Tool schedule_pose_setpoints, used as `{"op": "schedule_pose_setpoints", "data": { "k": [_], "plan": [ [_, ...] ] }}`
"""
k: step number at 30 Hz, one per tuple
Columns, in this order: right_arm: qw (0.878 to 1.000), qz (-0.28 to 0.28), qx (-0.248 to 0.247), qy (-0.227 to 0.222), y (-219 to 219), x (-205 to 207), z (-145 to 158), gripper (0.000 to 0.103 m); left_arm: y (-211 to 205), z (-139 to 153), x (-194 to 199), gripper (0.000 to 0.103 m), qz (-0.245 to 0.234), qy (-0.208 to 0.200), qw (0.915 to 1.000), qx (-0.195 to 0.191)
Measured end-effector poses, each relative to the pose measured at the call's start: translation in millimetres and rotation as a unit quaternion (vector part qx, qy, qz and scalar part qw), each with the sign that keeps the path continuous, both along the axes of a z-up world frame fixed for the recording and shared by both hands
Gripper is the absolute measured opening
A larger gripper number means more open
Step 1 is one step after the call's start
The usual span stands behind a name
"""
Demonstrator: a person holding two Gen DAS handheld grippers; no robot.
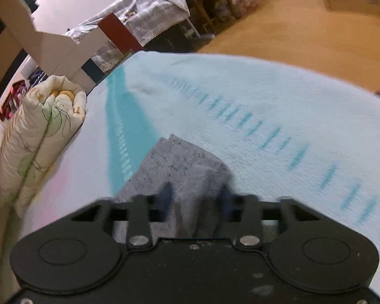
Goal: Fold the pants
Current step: 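Grasp the pants leg end with the right gripper, then fold the held leg over onto the pants with the right gripper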
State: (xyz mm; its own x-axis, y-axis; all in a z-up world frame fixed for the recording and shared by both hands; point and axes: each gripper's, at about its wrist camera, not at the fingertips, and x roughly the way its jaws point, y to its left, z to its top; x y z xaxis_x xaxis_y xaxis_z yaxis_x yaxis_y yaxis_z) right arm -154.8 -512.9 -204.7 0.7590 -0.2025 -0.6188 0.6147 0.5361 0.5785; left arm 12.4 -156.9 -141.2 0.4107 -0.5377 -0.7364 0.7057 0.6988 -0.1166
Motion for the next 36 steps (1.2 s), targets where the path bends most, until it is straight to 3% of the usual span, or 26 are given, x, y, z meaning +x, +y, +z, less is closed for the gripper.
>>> {"op": "schedule_pose_setpoints", "data": {
  "k": [2,6,12,18,22,26,30,33,36],
  "plan": [
    [1.0,0.0,0.007,-0.007,-3,2,-2,0.015,-12,-3,3,0.082,-0.01,-0.007,0.9999,0.007],
    [0.999,0.018,-0.026,-0.009,5,2,13,0.014,-32,-14,16,0.082,-0.005,-0.022,0.9995,0.022],
    [0.997,0.043,-0.051,-0.031,12,4,41,0.014,-53,-42,32,0.086,0.001,-0.021,0.9966,0.08],
    [0.991,0.08,-0.096,-0.05,34,12,77,0.014,-24,-20,21,0.085,0.029,-0.027,0.9984,0.042],
    [0.979,0.127,-0.143,-0.069,65,19,111,0.014,6,-11,-3,0.085,0.023,-0.016,0.9993,0.025],
    [0.957,0.206,-0.171,-0.11,112,25,150,0.014,43,-7,-13,0.085,0.061,0.013,0.9981,-0.003],
    [0.925,0.308,-0.16,-0.155,172,37,173,0.014,87,-7,-12,0.085,0.104,0.038,0.9935,-0.026],
    [0.899,0.381,-0.137,-0.167,220,55,167,0.014,120,-5,-10,0.085,0.138,0.043,0.9886,-0.042],
    [0.87,0.454,-0.129,-0.144,280,77,141,0.014,151,-9,-10,0.085,0.165,0.054,0.9829,-0.062]
  ]
}}
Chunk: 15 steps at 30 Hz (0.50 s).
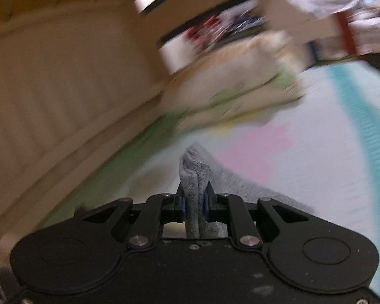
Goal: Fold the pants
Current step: 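Fold the held leg over onto the pants with the right gripper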
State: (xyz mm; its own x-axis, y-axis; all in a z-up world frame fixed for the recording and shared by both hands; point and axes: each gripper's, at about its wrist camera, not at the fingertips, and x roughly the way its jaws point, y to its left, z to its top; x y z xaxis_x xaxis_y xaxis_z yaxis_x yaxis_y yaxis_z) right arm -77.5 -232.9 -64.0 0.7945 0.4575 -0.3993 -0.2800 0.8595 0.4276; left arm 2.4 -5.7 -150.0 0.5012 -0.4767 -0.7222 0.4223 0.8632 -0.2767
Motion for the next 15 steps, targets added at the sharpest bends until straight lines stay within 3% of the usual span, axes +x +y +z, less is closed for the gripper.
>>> {"op": "schedule_pose_setpoints", "data": {
  "k": [2,3,6,10,15],
  "plan": [
    [0.999,0.043,-0.015,0.023,39,10,-24,0.014,16,-4,1,0.085,0.016,0.009,0.9998,0.004],
    [0.997,0.065,-0.029,0.032,59,14,-36,0.014,20,-7,1,0.085,0.019,0.009,0.9995,0.025],
    [0.993,0.086,-0.07,0.029,93,16,-51,0.015,38,-13,-6,0.085,0.025,0.008,0.9988,0.041],
    [0.993,0.079,-0.075,0.037,105,21,-58,0.015,50,-9,-11,0.085,0.033,-0.004,0.9988,0.037],
    [0.988,0.076,-0.129,0.027,126,22,-71,0.019,58,-1,-26,0.085,0.044,-0.04,0.9933,0.099]
  ]
}}
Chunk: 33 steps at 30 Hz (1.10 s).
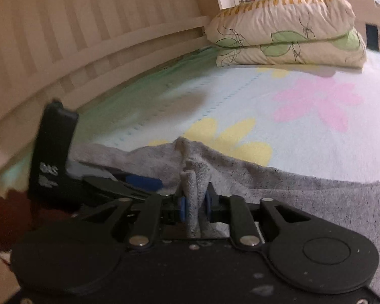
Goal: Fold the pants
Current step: 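Fold the held leg over onto the pants with the right gripper, then open the right gripper to release the folded leg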
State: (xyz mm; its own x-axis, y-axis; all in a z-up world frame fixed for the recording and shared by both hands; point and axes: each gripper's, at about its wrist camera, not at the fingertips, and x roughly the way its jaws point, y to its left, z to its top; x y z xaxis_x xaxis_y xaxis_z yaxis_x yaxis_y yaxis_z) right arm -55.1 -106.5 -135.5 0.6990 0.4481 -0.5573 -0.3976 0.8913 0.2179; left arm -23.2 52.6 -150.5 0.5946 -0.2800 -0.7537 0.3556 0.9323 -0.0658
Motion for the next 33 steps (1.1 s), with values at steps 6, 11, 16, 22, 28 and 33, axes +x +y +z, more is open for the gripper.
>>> {"op": "schedule_pose_setpoints", "data": {
  "k": [6,11,16,22,28,33],
  "plan": [
    [0.997,0.064,0.011,0.034,11,-9,-16,0.046,44,14,-11,0.085,0.109,-0.01,0.994,0.01],
    [0.996,0.09,0.016,0.003,6,-20,-1,0.046,65,27,-5,0.085,0.146,0.002,0.988,-0.051],
    [1.0,-0.015,-0.007,0.023,-44,-3,1,0.019,32,36,-9,0.085,0.078,0.001,0.9932,-0.086],
    [0.985,-0.149,-0.066,0.062,-117,42,-26,0.01,-22,22,-25,0.085,-0.048,0.017,0.9958,-0.076],
    [0.972,-0.205,-0.05,0.106,-164,65,-46,0.0,-41,-10,-46,0.086,-0.1,0.042,0.9941,-0.014],
    [0.977,-0.193,-0.016,0.086,-160,30,-28,0.009,-42,-9,-48,0.085,-0.103,0.04,0.9938,-0.009]
  ]
}}
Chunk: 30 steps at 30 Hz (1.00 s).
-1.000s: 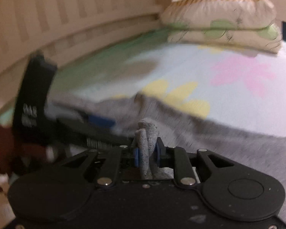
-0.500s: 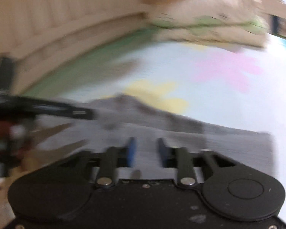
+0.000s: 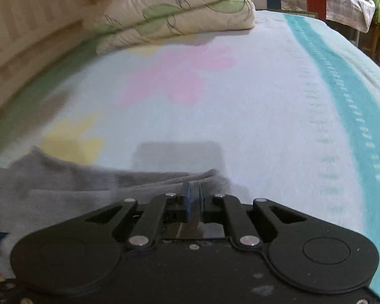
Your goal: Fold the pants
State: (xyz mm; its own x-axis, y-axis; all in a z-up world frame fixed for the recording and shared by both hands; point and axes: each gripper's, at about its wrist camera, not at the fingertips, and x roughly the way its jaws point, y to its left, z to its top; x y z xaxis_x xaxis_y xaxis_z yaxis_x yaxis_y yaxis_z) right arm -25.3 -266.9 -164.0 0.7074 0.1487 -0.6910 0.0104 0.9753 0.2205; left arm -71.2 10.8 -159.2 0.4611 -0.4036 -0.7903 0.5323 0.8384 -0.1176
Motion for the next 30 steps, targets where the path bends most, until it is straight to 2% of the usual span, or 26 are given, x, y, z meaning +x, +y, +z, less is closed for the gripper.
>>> {"op": "schedule_pose_setpoints", "data": {
  "k": [4,8,14,17,20,24,30],
  "plan": [
    [1.0,0.02,-0.017,0.009,15,-43,2,0.009,1,-3,0,0.089,0.004,-0.004,1.0,-0.007],
    [0.997,0.021,-0.043,0.062,30,-68,-16,0.009,-1,-9,-5,0.094,0.009,-0.01,0.9998,-0.011],
    [0.987,0.065,-0.142,0.03,61,-79,-26,0.01,-5,-9,-5,0.101,0.01,-0.009,0.9998,-0.011],
    [0.991,0.054,-0.119,0.041,50,-77,-23,0.01,-4,-10,-3,0.101,0.009,-0.013,0.9997,-0.016],
    [0.994,0.038,-0.088,0.048,42,-76,-23,0.01,5,-4,-3,0.1,0.025,-0.009,0.9988,-0.041],
    [0.993,0.053,-0.094,0.05,43,-70,-22,0.01,32,16,-12,0.1,0.085,-0.037,0.9933,-0.069],
    [0.992,0.057,-0.097,0.06,44,-70,-16,0.011,86,40,-26,0.101,0.165,-0.068,0.9811,-0.075]
  ]
}}
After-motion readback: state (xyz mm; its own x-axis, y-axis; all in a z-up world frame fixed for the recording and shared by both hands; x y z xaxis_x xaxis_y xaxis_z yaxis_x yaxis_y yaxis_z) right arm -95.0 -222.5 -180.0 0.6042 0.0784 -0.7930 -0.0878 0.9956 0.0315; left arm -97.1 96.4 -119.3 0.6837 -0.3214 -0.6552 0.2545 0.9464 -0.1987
